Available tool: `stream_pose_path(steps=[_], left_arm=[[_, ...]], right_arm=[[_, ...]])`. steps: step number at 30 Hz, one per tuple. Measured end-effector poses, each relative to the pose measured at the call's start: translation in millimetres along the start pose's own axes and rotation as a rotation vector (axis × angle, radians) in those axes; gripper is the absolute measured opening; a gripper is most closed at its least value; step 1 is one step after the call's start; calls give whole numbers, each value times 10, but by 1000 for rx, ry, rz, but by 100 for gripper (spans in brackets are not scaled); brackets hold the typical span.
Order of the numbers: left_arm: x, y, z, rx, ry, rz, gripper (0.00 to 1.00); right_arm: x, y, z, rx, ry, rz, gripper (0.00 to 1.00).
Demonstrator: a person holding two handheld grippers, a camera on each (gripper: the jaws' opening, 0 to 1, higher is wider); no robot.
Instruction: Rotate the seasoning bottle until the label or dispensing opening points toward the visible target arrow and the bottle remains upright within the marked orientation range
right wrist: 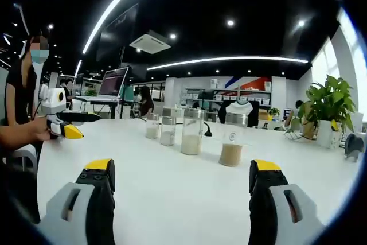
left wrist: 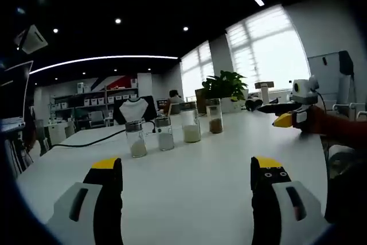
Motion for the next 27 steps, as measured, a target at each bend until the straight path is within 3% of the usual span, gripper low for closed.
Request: stream_pose_path(steps=[17, 25, 27], left_arm=[[-7, 5, 1, 3, 1, -1, 98], [35, 99, -45, 82, -40, -31, 97], [10, 110, -33, 85, -15, -33, 98]], right_arm=[[-4, 8, 7, 5, 6, -6, 99], [-2, 7, 10, 6, 8, -8, 99], [-2, 2, 14, 4, 9, -10, 99]])
Point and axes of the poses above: the point that each gripper's makers call its tool centre point, and the gripper's own axes: x roughly backward along the fingers, y roughly to its left, z roughly out of its underside, the point moved 6 cm from there along x, roughly backward along the fingers, and after that the axes turned 5 degrees about x, right-handed, at the moved point
